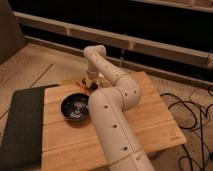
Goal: Place the eraser on the white sponge
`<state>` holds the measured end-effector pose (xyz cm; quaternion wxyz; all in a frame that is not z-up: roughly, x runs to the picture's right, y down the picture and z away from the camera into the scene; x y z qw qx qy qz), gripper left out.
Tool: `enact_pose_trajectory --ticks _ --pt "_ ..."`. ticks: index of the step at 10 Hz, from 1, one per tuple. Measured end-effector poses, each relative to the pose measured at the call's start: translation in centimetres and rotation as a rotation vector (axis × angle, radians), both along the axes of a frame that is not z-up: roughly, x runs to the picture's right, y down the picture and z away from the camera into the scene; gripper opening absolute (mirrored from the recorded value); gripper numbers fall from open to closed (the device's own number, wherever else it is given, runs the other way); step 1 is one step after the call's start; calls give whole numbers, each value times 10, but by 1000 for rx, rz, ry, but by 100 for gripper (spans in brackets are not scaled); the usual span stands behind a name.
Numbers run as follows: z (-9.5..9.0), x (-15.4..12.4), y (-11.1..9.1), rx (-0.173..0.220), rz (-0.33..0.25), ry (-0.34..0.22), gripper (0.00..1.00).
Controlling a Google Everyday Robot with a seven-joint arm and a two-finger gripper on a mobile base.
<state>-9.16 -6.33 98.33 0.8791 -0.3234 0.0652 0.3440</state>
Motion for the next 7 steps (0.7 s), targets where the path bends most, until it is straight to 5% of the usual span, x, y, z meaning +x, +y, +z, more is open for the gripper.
enact_pose_trajectory --ticks 3,7 --pt "-36 18 -20 1 -3 127 0" --pt "-72 12 -14 11 81 192 0"
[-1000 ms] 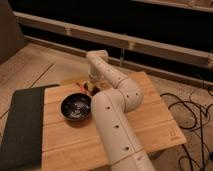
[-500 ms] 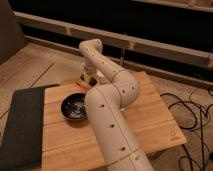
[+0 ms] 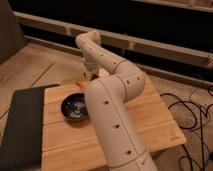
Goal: Place the eraser on the white sponge
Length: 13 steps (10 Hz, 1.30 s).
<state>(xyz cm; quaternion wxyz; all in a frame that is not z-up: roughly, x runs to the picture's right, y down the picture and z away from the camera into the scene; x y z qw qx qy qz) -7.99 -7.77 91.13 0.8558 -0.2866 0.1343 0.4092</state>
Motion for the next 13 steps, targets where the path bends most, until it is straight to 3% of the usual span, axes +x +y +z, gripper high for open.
enact_pose_trajectory --ticks 2,3,8,13 --pt "-14 -10 7 41 66 3 0" --pt "-25 -12 21 61 111 14 0" --pt "-46 10 79 81 222 104 0" --pt "-28 24 109 103 303 141 0"
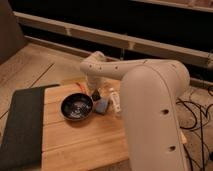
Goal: Place the eraser on the white sponge
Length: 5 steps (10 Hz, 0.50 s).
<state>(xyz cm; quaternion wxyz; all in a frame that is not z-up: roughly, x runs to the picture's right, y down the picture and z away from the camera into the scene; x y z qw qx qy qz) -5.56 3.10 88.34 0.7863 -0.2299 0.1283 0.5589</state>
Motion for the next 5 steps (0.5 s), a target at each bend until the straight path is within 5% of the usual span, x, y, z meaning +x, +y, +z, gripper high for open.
enact_pose_trajectory --ticks 2,5 --pt "7 3 13 -23 19 8 0" --pt "6 8 40 -115 58 42 0"
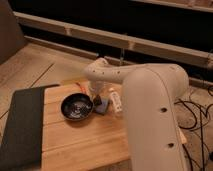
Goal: Place the eraser on the white sponge
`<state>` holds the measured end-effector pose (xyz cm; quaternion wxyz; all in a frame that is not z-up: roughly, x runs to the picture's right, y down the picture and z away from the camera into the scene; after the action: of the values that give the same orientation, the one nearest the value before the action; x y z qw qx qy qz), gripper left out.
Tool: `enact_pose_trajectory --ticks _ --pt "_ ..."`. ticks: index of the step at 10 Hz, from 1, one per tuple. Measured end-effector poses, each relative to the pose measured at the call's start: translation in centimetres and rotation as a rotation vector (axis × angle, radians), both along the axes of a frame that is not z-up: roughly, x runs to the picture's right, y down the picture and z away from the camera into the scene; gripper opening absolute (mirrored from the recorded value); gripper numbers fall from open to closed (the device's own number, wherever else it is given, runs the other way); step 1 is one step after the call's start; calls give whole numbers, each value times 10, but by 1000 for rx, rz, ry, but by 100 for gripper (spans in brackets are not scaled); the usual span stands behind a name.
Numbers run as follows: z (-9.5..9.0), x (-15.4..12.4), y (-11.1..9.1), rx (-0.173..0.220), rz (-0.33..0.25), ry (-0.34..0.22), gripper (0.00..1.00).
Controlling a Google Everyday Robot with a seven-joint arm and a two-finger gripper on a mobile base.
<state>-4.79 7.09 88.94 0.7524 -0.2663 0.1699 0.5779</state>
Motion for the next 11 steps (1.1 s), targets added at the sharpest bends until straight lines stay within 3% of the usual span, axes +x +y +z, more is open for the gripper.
enact_pose_trajectory --ticks 3,6,7,11 --pt "-3 7 13 -66 34 40 0" --pt "0 12 9 -81 43 62 1" --pt "0 13 9 -86 43 66 7" --pt "-1 16 16 -120 54 76 44"
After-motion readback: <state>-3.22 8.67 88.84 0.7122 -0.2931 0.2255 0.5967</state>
